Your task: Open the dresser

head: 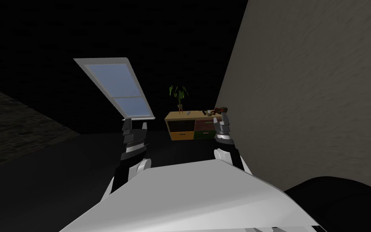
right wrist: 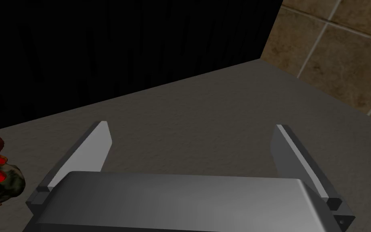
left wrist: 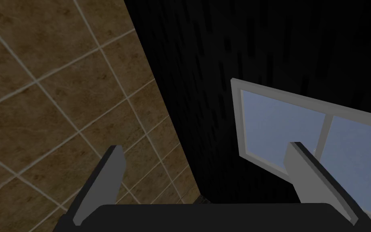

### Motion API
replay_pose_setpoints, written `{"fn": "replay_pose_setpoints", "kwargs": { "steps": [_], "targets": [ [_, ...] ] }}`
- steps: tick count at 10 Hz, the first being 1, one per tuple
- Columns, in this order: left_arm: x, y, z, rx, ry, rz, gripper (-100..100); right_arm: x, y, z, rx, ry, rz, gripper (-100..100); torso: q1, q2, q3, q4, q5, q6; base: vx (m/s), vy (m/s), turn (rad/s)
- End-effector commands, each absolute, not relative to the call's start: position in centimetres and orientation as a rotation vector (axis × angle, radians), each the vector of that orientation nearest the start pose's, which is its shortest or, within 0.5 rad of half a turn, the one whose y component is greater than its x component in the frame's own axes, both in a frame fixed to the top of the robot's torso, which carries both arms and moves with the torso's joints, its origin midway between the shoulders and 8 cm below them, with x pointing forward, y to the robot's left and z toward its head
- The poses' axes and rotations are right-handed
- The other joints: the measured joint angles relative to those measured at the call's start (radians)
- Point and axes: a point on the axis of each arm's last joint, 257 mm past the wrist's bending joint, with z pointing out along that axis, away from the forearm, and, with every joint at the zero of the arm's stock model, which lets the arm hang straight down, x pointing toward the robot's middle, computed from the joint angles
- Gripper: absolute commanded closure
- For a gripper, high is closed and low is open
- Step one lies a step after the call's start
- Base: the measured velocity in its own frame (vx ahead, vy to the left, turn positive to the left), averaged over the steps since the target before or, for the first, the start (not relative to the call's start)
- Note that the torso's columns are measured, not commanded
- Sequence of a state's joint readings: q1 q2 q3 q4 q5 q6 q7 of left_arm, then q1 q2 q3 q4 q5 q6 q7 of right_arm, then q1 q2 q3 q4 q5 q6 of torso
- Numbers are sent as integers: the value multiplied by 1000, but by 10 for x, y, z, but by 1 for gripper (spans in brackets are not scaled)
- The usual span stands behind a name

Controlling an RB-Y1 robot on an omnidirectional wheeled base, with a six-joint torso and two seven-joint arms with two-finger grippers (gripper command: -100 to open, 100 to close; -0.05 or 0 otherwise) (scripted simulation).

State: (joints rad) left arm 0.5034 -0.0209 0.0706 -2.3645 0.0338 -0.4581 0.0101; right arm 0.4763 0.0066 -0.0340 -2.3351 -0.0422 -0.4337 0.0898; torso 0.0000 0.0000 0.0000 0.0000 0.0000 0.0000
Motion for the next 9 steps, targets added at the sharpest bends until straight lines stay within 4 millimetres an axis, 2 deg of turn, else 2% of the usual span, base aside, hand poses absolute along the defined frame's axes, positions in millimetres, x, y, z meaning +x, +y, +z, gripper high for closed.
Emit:
{"fn": "replay_pose_setpoints", "kwargs": {
  "steps": [1, 9],
  "targets": [
    [327, 305, 54, -653, 541, -1270, 0, 342, -292, 45, 643, 594, 1224, 0, 0, 40, -82, 41, 0, 0, 0, 0, 0],
    [327, 305, 54, -652, 541, -1270, 0, 342, -292, 45, 642, 594, 1224, 0, 0, 618, -1234, 617, 0, 0, 0, 0, 0]
  ]
}}
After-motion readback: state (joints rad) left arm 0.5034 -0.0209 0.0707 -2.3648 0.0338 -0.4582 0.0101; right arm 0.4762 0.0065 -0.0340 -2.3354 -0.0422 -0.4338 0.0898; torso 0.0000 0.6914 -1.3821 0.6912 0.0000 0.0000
